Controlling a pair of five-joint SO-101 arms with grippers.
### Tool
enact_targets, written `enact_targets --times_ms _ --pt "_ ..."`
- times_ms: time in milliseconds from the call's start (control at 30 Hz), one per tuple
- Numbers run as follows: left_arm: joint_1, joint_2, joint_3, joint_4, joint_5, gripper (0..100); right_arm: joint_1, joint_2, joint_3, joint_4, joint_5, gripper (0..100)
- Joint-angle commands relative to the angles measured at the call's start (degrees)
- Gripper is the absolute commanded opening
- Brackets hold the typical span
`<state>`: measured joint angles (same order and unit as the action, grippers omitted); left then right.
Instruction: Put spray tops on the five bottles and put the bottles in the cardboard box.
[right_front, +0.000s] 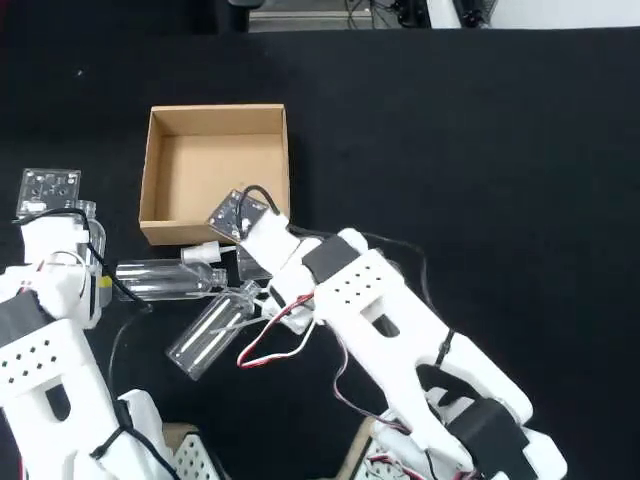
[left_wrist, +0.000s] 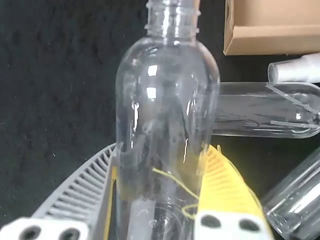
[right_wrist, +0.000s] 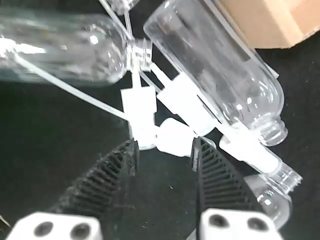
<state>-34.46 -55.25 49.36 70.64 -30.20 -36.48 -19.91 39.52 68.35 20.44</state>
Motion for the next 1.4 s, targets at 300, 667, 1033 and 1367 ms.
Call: enact_targets --times_ms 300,667,1033,1367 --pt "6.5 0.2 -0.8 -1.3 -0.6 3 9.1 -2.2 5.8 1.9 29.3 28.1" --pt "8.9 0.2 -1.0 -1.6 -0.4 3 8.8 -2.5 16.8 -13.2 36.2 23.9" --pt "8.7 -0.4 -0.9 -1.2 -0.4 3 9.4 -5.3 21.7 -19.3 32.4 17.5" --pt "8.8 -0.4 -1.2 -1.3 -0.4 3 6.6 -21.0 21.1 -8.8 36.6 33.5"
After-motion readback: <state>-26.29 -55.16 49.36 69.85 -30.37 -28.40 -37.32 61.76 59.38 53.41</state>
